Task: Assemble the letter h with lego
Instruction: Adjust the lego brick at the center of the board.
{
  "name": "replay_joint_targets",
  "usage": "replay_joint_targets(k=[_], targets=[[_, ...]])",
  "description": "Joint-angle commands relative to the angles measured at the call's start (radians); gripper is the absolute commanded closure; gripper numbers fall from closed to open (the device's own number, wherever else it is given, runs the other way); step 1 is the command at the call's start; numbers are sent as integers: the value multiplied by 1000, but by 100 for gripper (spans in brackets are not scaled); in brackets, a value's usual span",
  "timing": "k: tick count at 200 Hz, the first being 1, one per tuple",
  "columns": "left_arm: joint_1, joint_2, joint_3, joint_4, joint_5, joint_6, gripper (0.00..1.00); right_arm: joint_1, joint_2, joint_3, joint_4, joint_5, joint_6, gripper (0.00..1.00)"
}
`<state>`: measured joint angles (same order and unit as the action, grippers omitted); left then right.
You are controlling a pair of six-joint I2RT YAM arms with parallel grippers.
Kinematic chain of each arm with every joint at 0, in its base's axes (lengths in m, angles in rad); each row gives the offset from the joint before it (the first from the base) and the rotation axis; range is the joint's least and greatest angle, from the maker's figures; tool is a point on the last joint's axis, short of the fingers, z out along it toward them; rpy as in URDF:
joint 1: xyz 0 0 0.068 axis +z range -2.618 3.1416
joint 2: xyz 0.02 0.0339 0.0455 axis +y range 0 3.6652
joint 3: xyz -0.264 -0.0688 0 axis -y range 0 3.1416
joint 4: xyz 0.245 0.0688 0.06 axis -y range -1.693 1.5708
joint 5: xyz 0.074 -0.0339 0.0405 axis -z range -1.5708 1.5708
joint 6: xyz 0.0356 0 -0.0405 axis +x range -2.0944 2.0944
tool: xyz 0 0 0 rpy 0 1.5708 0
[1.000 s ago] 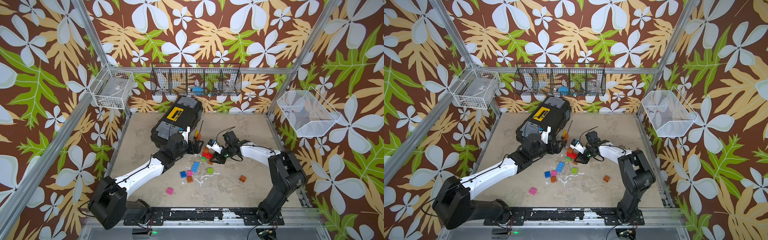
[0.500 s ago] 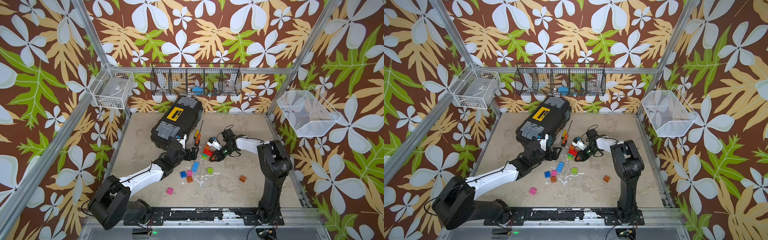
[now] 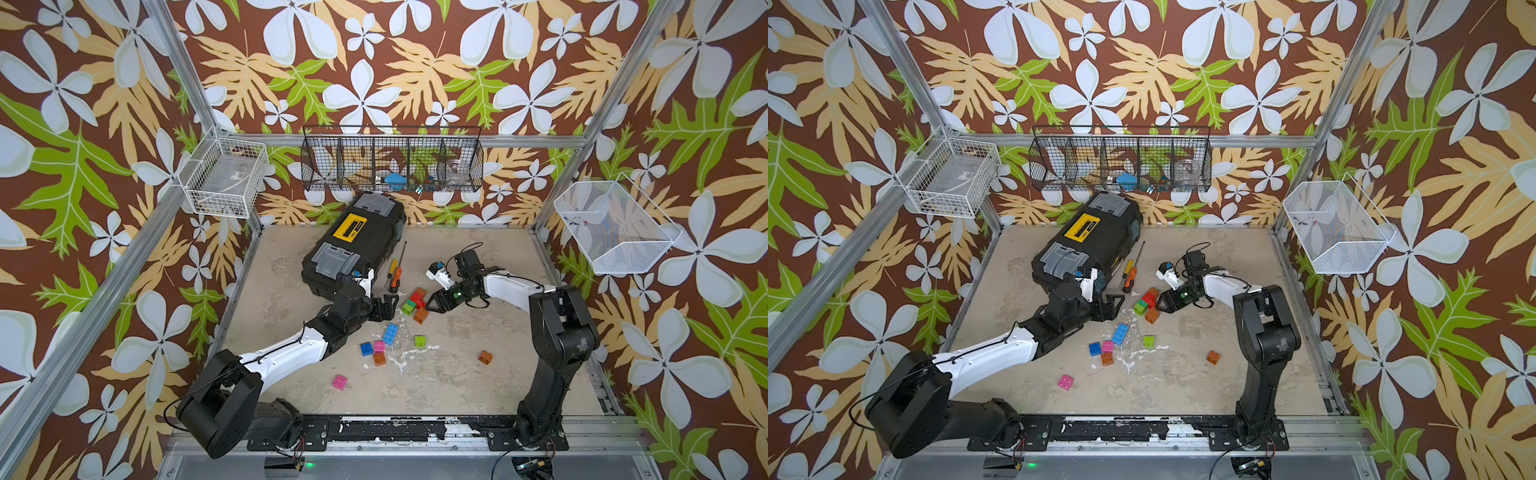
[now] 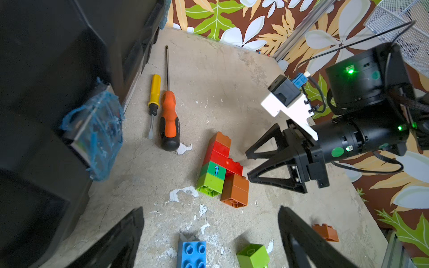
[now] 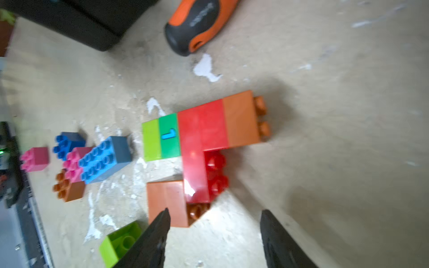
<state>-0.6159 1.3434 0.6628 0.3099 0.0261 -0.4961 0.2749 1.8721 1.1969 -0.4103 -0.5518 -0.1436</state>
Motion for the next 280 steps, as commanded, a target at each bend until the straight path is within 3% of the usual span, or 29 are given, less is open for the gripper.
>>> replay_joint_targets(k=[1, 17, 38, 73, 104, 161, 223, 247, 280], targets=[[1, -15, 9, -45, -24, -38, 6, 1, -55, -24, 66, 152, 131, 36], [1, -44, 30, -162, -83, -87, 6, 36, -148, -95, 131, 190, 192, 36], [8, -110, 43, -302, -113, -144, 4, 152, -253, -174, 166, 378, 134, 36], [15, -266, -51, -350, -88, -169, 4, 293, -212, -159, 105, 506, 67, 36], [16, -329, -91, -356, -142, -176, 4, 309, -136, -127, 98, 550, 53, 30], [16, -284, -96, -345, -131, -168, 4, 287, -7, -19, 84, 694, 79, 29], [16, -226, -122, -300, -67, -194, 4, 173, 16, 61, 184, 749, 182, 30], [7, -186, -134, -287, 26, -234, 4, 164, -9, 92, 189, 658, 233, 30], [-35, -180, -149, -296, 23, -278, 6, 167, -155, -37, 250, 502, 342, 30]])
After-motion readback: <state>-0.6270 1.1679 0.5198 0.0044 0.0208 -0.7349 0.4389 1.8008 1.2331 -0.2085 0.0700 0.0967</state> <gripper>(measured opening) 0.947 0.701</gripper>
